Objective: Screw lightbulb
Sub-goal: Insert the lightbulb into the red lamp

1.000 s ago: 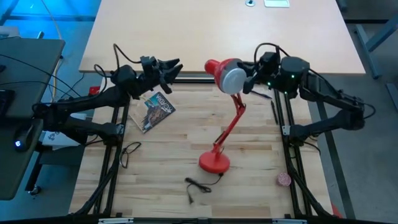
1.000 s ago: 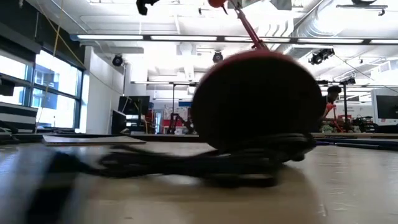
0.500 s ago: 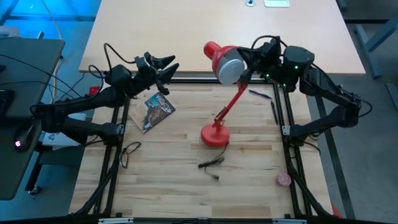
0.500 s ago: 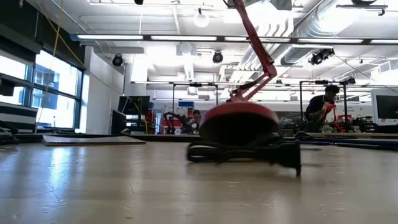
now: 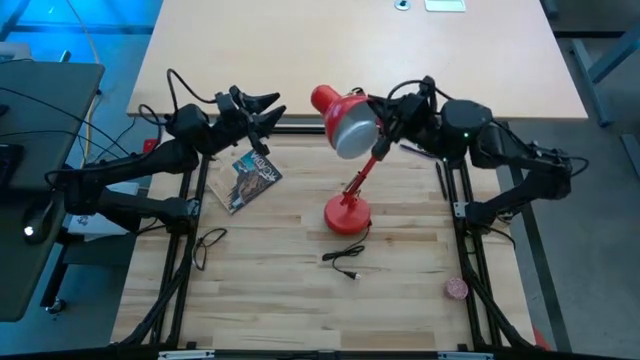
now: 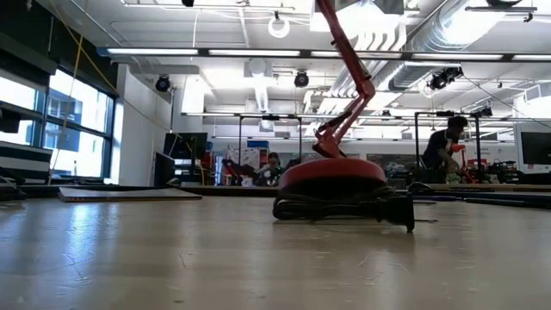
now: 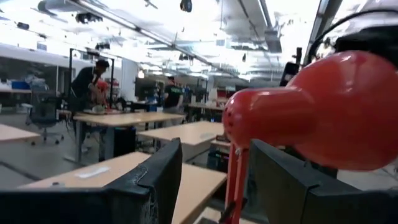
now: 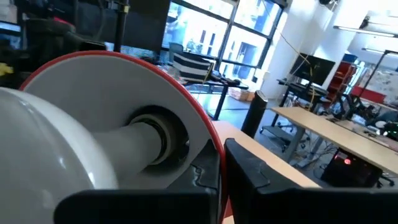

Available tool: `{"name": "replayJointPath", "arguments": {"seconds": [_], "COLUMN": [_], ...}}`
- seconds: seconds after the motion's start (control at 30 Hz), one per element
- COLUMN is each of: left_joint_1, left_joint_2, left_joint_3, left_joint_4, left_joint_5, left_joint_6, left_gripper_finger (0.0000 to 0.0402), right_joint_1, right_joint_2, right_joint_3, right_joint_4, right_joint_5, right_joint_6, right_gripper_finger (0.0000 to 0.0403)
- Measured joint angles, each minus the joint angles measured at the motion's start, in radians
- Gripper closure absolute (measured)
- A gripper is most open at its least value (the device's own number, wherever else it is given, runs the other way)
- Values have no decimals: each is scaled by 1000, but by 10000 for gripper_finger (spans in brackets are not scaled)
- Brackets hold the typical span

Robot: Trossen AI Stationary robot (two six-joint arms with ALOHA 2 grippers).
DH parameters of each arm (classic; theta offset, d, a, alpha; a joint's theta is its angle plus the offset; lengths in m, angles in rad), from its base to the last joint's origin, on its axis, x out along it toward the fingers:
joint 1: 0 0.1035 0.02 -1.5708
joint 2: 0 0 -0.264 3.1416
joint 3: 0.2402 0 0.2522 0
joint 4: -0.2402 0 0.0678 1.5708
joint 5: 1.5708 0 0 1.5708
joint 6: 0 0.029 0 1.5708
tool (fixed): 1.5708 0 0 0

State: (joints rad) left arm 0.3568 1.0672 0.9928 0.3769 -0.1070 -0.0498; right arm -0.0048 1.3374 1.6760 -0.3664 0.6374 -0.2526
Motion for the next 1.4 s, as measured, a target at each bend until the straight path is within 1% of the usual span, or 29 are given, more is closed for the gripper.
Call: {"name": "replayJointPath", "arguments": {"seconds": [0.37,0.53,0.77,0.9,1.07,1.4], "left_joint_1": [-7,-7,-7,-7,-7,-3], "left_joint_2": [0,0,0,0,0,0], "left_joint_3": [0,0,0,0,0,0], "left_joint_4": [-40,-43,-44,-47,-54,-51], "left_joint_5": [1,20,22,23,23,16], "left_joint_6": [-42,-43,-43,-44,-44,-45], "left_gripper_finger": [223,223,223,223,222,222], "right_joint_1": [67,73,73,73,73,73], "right_joint_2": [-1,0,-13,-34,-69,-116], "right_joint_3": [-6,-6,-6,-7,-7,-7], "right_joint_4": [-49,-60,-64,-69,-97,-131], "right_joint_5": [2,4,8,-7,-23,-82], "right_joint_6": [46,41,37,36,57,96], "right_gripper_finger": [339,317,277,258,249,249]}}
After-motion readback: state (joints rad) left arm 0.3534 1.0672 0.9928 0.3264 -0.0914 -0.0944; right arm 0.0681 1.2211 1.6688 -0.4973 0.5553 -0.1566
